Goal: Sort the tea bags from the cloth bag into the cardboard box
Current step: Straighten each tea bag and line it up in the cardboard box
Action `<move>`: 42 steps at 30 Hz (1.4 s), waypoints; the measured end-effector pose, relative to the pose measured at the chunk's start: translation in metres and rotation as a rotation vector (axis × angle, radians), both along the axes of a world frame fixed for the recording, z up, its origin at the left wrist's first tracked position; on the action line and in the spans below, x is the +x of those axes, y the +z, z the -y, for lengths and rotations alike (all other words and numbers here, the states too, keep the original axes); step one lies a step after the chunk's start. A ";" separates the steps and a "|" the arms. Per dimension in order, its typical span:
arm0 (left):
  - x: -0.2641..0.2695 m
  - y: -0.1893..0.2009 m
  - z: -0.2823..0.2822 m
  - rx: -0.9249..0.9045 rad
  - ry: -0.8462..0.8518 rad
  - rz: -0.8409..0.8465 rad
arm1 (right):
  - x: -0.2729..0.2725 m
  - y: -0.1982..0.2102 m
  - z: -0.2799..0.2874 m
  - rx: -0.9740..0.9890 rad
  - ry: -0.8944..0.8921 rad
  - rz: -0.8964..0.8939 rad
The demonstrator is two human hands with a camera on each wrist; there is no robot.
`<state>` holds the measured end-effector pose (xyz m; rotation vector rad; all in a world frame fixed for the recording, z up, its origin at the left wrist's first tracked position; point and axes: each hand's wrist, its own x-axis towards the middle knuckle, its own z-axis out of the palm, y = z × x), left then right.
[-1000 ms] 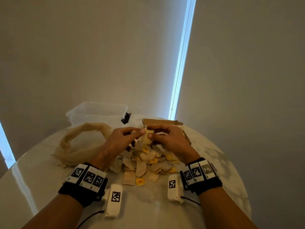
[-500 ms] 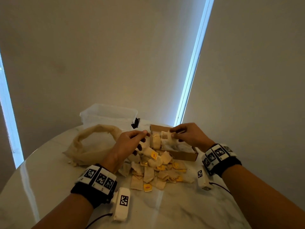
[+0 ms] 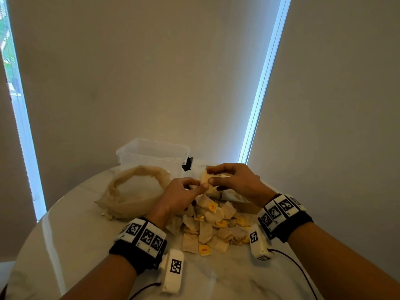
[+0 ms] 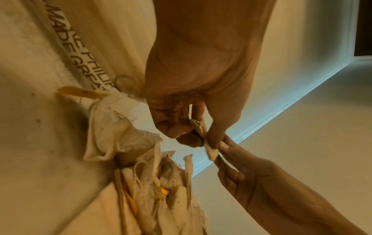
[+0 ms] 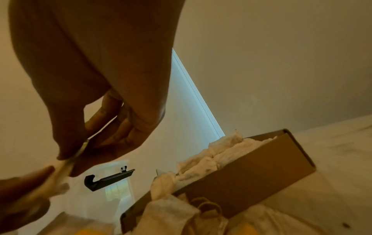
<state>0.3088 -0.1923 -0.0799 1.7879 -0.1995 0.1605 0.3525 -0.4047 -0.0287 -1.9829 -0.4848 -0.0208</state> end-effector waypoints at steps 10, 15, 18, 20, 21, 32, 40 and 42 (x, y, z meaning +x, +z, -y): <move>0.010 -0.007 -0.003 0.075 -0.046 0.006 | 0.008 0.047 -0.012 -0.572 0.230 0.018; 0.008 -0.006 -0.003 0.070 -0.066 0.017 | 0.017 0.057 -0.020 -0.741 0.303 -0.082; 0.010 -0.007 -0.003 0.082 -0.072 0.026 | 0.019 0.059 -0.024 -0.803 0.308 -0.055; 0.011 -0.009 -0.003 0.077 -0.068 0.009 | 0.022 0.062 -0.024 -0.821 0.293 -0.033; 0.012 -0.009 -0.003 0.075 -0.065 0.001 | 0.024 0.066 -0.023 -0.824 0.274 -0.016; 0.010 -0.011 -0.002 0.043 -0.021 0.016 | 0.042 0.034 -0.004 -0.982 0.007 0.156; 0.011 -0.013 -0.002 0.013 -0.028 0.016 | 0.054 0.003 -0.009 -0.955 0.009 0.143; 0.011 -0.013 -0.001 0.004 -0.030 0.013 | 0.055 0.000 -0.014 -0.978 0.018 0.153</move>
